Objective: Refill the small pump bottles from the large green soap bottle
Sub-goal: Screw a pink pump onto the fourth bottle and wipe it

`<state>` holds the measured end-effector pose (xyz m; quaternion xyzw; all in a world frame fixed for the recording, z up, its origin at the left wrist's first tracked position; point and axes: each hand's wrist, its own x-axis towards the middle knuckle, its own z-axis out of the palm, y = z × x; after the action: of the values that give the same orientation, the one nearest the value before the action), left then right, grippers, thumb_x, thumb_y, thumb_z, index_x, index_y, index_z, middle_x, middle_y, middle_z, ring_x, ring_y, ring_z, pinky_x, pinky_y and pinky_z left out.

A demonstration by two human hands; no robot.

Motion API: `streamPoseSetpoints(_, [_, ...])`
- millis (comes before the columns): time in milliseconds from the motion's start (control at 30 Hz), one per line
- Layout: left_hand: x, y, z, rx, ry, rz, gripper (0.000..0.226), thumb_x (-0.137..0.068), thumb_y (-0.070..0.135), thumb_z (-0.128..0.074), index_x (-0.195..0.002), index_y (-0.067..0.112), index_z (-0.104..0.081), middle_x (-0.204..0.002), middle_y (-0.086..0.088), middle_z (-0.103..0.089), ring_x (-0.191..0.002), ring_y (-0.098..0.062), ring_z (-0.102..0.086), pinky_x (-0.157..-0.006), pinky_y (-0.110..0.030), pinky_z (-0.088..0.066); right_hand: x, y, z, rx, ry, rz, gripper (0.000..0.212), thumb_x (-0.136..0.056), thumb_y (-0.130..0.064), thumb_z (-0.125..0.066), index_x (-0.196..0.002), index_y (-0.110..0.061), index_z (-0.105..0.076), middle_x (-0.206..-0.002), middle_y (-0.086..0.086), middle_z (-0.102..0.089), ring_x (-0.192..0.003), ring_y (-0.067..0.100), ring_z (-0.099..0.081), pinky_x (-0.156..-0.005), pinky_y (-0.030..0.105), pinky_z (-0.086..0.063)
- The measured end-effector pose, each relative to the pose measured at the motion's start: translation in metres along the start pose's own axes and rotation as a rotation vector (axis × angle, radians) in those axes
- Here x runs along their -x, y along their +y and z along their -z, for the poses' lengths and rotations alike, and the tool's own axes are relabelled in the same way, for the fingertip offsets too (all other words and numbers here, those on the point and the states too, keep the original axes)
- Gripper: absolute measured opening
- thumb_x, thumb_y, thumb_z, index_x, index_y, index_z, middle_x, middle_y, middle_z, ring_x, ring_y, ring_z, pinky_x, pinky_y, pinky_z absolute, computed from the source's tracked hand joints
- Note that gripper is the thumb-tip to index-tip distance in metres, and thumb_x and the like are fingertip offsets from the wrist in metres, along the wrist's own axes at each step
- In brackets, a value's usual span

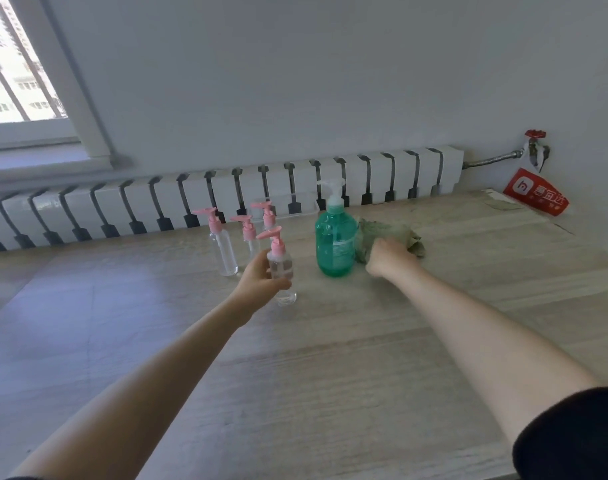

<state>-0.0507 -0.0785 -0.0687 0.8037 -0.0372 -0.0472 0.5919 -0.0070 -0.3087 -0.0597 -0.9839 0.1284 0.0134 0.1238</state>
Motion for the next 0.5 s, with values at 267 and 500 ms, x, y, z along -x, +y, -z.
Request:
streamPoseSetpoints(267, [-0.004, -0.008, -0.007, -0.135, 0.162, -0.036, 0.045, -0.071, 0.006, -0.079, -0.106, 0.015, -0.054, -0.101, -0.006, -0.063, -0.092, -0.022, -0.064, -0.083, -0.035, -0.054, 0.017, 0.012, 0.013, 0.207, 0.040, 0.020, 0.022, -0.096, -0.020, -0.042, -0.100, -0.013, -0.063, -0.098, 0.001, -0.062, -0.092, 0.020, -0.060, -0.073, 0.026, -0.046])
streamPoseSetpoints(500, [0.007, -0.005, -0.012, -0.158, 0.139, -0.022, 0.068, -0.063, 0.017, -0.087, -0.118, 0.015, -0.047, -0.103, -0.001, -0.058, -0.093, -0.018, -0.060, -0.081, -0.032, -0.053, 0.037, -0.006, 0.060, -0.278, -0.483, 0.061, 0.029, -0.079, -0.035, -0.068, -0.101, -0.018, -0.064, -0.119, 0.006, -0.062, -0.101, 0.021, -0.060, -0.085, 0.034, -0.049])
